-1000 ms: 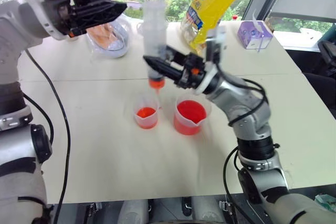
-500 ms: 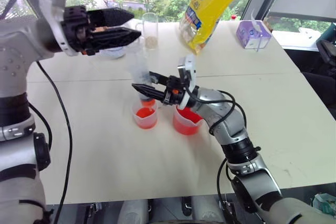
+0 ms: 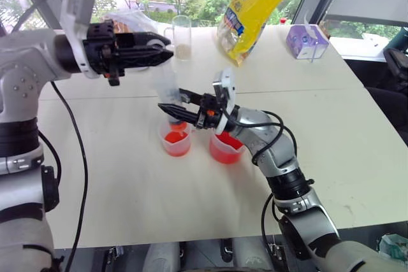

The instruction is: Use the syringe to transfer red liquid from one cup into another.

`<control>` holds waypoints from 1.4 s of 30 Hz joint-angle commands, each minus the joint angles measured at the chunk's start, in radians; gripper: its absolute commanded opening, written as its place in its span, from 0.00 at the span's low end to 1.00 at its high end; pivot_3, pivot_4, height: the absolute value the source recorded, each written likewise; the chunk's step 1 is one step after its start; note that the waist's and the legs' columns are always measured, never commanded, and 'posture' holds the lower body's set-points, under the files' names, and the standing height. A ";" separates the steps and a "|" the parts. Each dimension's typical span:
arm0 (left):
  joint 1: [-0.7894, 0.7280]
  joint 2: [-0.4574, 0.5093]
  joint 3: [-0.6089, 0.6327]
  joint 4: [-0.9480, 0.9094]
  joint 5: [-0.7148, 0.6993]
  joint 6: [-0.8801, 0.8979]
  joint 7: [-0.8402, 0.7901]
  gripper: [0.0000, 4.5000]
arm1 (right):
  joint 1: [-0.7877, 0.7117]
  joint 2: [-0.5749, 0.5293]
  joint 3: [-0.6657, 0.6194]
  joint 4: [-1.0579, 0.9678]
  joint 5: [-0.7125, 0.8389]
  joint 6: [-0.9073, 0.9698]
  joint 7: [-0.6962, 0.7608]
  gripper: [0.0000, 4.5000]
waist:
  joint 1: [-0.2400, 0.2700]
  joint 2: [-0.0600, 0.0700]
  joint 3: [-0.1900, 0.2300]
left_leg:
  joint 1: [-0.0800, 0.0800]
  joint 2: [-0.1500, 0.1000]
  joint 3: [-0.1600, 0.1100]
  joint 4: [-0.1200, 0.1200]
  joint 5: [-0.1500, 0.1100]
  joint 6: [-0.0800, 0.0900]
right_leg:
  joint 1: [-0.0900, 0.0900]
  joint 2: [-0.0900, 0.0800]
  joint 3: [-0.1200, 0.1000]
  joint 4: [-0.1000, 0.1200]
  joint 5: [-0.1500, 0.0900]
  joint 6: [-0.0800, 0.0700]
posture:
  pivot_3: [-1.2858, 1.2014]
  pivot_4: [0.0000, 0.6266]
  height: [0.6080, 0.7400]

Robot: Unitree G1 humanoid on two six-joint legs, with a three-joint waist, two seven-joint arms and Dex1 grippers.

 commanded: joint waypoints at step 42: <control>0.073 -0.046 -0.035 -0.051 0.006 -0.001 0.044 0.28 | -0.097 0.028 -0.098 -0.118 0.063 0.116 -0.051 0.32 | 0.000 0.000 0.000 | 0.000 0.000 0.000 0.000 0.000 0.000 | 0.000 0.000 0.000 0.000 0.000 0.000 | 0.52 0.24 1.00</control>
